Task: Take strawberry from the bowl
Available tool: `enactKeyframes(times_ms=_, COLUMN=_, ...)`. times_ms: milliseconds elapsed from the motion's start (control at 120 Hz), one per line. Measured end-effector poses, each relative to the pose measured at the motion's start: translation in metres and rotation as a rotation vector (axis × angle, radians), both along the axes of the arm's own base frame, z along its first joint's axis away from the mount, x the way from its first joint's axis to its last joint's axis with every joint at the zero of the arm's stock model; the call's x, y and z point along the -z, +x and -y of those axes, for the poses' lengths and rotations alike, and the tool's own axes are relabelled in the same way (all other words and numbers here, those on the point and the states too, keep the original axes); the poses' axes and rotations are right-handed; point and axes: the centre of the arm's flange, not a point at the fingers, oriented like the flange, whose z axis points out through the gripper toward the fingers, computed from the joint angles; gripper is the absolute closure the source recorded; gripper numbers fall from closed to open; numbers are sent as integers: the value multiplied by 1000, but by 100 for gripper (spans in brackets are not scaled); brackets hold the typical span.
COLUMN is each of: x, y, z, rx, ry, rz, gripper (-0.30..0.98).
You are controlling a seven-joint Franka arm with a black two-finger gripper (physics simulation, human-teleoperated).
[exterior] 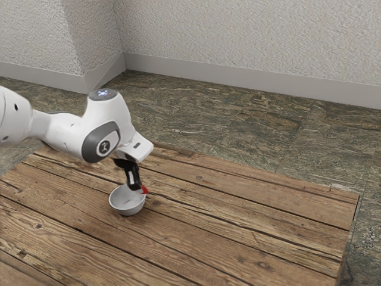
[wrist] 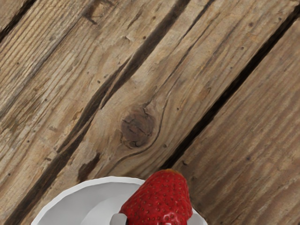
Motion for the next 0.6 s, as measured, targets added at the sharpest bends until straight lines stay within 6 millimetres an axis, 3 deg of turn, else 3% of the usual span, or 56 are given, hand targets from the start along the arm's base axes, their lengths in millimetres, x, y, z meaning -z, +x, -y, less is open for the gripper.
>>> enactKeyframes(times_ms=100, x=-6, y=-8, z=31, rx=53, ry=-1, rz=5, gripper=70)
enactKeyframes(times_ms=258, x=-3, y=-17, z=62, rx=106, ry=-3, rz=-5, gripper=69)
enactKeyframes(times_ms=425, x=21, y=-19, z=68, rx=113, ry=-1, rz=-49, gripper=69)
enactKeyframes(times_ms=542, x=22, y=-19, z=70, rx=117, ry=-6, rz=-58, gripper=46)
enactKeyframes(times_ms=600, x=14, y=-21, z=71, rx=122, ry=-8, rz=-45, gripper=37)
